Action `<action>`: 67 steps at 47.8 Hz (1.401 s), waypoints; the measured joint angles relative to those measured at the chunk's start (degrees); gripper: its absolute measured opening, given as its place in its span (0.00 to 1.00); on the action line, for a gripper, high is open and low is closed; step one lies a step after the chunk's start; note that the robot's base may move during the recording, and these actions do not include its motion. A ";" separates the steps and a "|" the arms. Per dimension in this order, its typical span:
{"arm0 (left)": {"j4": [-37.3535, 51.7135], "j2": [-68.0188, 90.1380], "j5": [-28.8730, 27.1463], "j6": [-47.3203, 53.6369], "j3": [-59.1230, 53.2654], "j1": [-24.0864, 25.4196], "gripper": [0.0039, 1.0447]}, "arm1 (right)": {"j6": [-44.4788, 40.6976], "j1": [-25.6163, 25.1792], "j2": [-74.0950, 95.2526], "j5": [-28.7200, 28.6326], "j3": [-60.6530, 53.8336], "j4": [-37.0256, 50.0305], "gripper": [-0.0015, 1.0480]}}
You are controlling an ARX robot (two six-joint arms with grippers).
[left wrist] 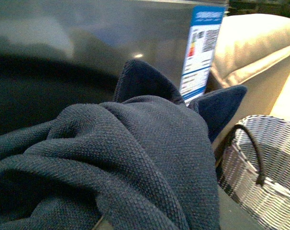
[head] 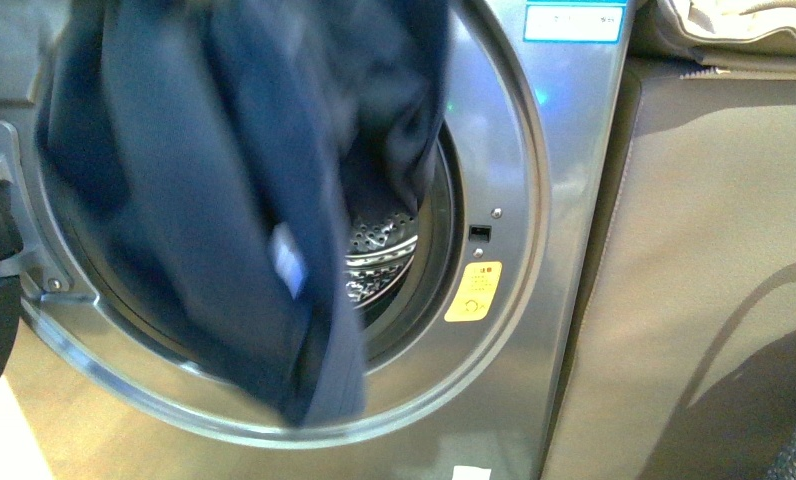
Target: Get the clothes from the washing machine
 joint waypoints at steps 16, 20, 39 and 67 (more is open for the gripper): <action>-6.67 1.55 2.95 1.49 15.78 -10.80 0.14 | 0.00 0.00 0.00 0.00 0.00 0.00 0.93; -9.77 3.04 1.20 3.10 20.31 -15.06 0.14 | 0.00 0.00 0.00 0.00 0.00 0.00 0.93; -21.70 15.58 -3.17 8.02 44.09 -25.20 0.14 | 0.00 0.00 0.00 0.00 0.00 0.00 0.93; -28.76 20.94 -5.49 7.54 61.61 -24.65 0.14 | 0.00 0.00 0.00 0.00 0.00 0.00 0.93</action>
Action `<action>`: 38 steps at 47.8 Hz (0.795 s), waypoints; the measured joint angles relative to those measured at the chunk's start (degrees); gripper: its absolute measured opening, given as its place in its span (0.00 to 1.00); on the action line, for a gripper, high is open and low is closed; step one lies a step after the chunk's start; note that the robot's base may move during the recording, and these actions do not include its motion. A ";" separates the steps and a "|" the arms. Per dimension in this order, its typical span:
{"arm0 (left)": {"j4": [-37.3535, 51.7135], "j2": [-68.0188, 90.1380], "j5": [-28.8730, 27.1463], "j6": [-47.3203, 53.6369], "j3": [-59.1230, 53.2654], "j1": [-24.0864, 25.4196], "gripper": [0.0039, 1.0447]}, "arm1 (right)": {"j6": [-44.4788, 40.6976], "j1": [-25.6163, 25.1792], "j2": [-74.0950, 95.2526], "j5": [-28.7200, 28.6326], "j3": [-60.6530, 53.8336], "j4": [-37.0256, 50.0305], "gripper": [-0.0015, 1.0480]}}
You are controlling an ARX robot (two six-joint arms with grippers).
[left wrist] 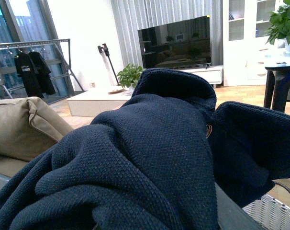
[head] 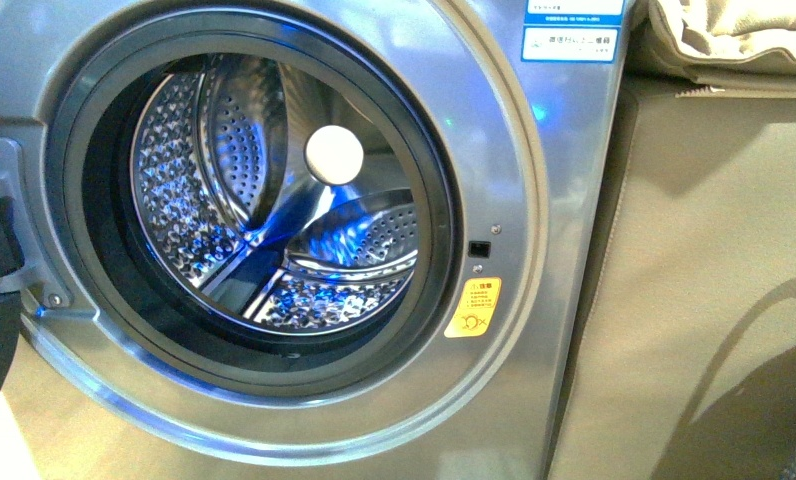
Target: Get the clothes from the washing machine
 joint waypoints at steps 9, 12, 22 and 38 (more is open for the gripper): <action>0.00 0.11 0.02 -0.02 0.00 0.00 0.14 | 0.00 0.00 0.00 0.00 0.00 0.00 0.93; 0.00 0.11 0.02 -0.02 0.00 0.00 0.14 | 1.86 -1.46 0.66 -4.46 -0.22 2.45 0.93; -0.02 0.22 0.02 -0.02 0.04 0.00 0.14 | 37.03 -33.16 26.53 -52.68 1.66 51.82 0.93; -0.02 0.22 0.00 -0.02 0.04 0.00 0.14 | 40.83 -35.06 52.02 -59.45 31.04 67.38 0.93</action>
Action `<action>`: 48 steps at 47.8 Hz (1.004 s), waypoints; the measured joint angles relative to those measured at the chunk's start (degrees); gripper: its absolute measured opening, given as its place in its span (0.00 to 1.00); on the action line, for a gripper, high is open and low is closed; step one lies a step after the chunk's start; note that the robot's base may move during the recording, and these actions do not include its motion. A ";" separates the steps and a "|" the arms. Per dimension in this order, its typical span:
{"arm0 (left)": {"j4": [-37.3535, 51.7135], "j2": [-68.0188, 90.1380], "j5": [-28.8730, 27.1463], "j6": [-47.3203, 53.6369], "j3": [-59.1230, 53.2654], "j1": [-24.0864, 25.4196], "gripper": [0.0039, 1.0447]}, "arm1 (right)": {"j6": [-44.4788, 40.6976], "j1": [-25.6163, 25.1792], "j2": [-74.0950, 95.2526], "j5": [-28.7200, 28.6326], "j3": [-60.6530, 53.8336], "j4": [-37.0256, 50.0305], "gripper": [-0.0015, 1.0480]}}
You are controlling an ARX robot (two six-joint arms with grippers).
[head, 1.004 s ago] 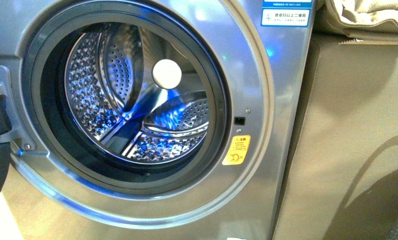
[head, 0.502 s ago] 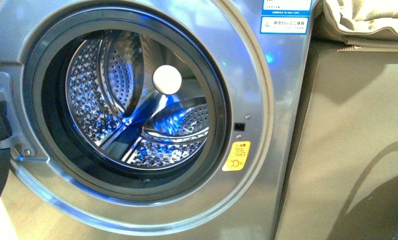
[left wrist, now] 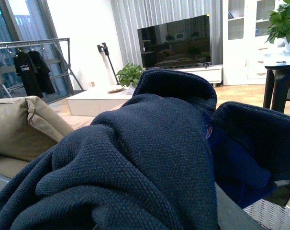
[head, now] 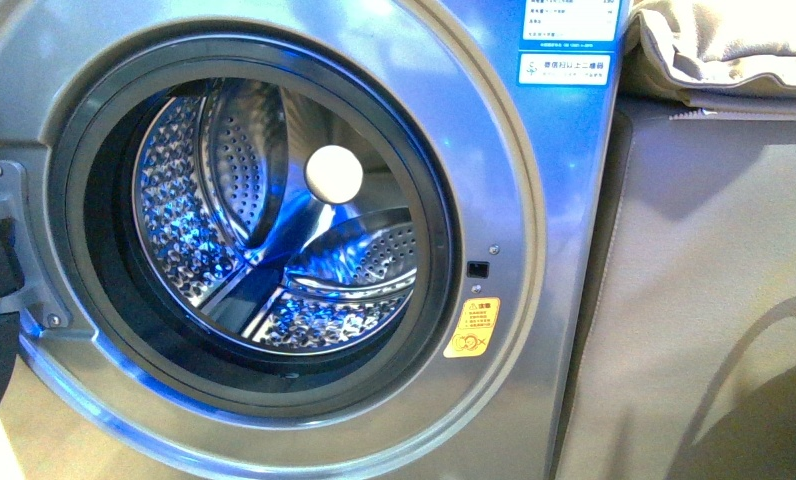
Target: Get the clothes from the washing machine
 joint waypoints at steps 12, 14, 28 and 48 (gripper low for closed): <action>0.00 0.00 0.00 0.00 0.00 0.00 0.14 | -18.16 11.02 5.44 4.68 17.92 -20.87 0.93; 0.00 0.00 -0.02 0.00 0.00 0.00 0.14 | -20.37 12.04 6.54 5.60 20.50 -22.53 0.93; 0.00 0.00 -0.02 0.00 0.00 0.00 0.14 | -32.54 18.99 12.22 9.03 33.29 -35.17 0.93; 0.00 0.00 -0.24 0.00 0.00 0.02 0.14 | -35.56 31.78 15.45 9.14 31.50 -36.11 0.93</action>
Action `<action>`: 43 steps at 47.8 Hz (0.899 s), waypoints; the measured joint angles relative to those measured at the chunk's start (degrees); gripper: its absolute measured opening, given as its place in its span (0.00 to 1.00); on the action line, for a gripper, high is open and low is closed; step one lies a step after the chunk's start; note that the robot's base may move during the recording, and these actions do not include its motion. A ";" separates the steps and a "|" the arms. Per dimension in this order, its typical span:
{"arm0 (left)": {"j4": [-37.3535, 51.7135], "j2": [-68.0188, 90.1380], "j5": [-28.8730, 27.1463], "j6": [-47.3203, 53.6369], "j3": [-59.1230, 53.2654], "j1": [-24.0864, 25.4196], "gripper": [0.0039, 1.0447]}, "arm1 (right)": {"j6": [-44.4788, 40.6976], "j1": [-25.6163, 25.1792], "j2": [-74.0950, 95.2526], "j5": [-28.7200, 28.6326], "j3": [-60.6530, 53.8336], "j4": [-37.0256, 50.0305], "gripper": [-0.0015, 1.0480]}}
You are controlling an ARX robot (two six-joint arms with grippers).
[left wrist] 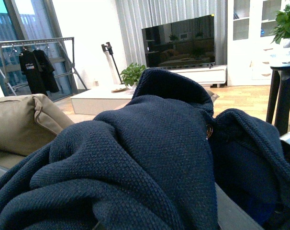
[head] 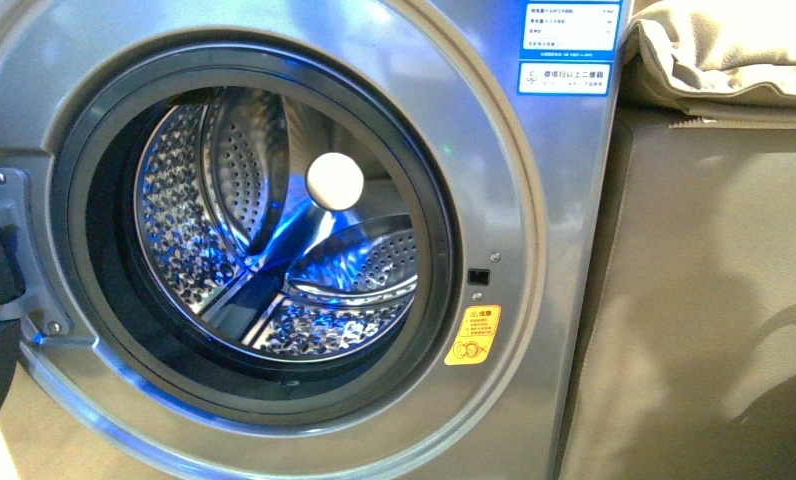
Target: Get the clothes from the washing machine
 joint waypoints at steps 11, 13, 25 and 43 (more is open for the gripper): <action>0.00 0.00 0.00 0.02 0.00 0.24 0.14 | 9.16 5.33 -0.13 -1.31 -2.75 7.23 0.93; 0.00 0.00 0.00 0.02 0.00 0.24 0.14 | 9.99 5.86 -0.26 -1.90 -3.26 8.00 0.93; 0.00 -0.02 0.11 0.00 0.04 0.24 0.14 | 19.76 3.96 -1.53 -13.46 -7.54 21.66 0.93; 0.00 0.00 0.15 -0.04 0.04 0.20 0.14 | 38.58 -4.72 3.02 -16.92 -7.17 39.63 0.93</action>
